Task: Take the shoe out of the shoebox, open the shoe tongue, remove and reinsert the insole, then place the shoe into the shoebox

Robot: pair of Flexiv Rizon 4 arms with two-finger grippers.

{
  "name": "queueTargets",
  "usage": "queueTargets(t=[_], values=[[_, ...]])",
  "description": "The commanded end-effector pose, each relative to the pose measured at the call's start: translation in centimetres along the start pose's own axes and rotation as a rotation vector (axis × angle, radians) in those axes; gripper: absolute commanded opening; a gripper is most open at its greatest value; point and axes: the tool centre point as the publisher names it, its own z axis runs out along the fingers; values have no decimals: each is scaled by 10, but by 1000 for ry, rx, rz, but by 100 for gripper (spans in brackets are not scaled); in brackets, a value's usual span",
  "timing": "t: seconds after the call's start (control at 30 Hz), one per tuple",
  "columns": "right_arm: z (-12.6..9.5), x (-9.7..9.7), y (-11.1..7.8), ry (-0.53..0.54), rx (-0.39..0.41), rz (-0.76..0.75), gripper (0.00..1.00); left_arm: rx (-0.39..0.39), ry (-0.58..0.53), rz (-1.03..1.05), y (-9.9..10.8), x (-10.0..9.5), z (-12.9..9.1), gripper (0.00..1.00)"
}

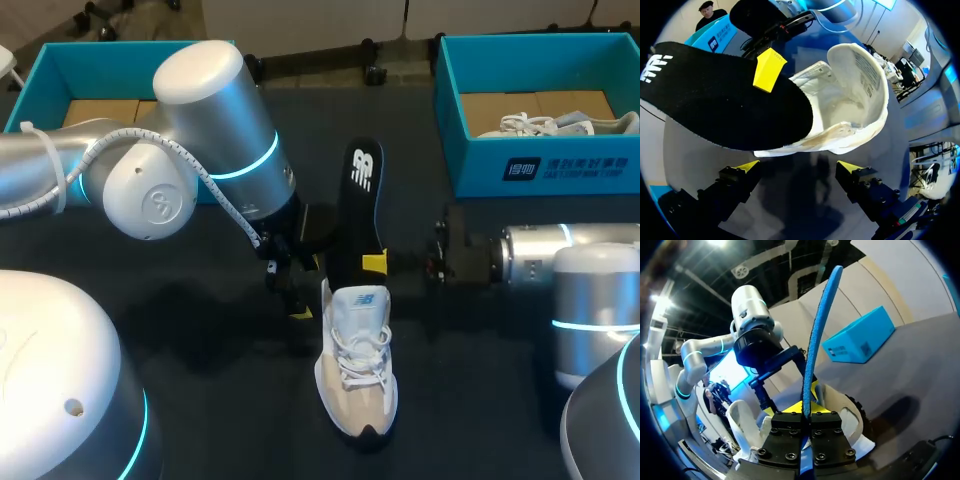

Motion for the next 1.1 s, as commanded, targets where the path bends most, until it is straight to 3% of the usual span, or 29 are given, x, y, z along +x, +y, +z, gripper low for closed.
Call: queueTargets(t=[0.03, 0.5, 0.83, 0.93, 1.1], values=[[-2, 0, -8, -2, -4, 7, 0, 4, -1, 1, 1, 1, 0, 100], [1, 13, -27, 7, -27, 21, 0, 4, -1, 1, 1, 1, 0, 100], [8, 12, -20, 38, 6, 21, 0, 4, -1, 1, 1, 1, 0, 100], [9, 13, -18, 38, 13, 17, 17, 4, -1, 1, 1, 1, 0, 100], [10, 14, -17, 38, 17, 11, 24, 4, -1, 1, 1, 1, 0, 100]])
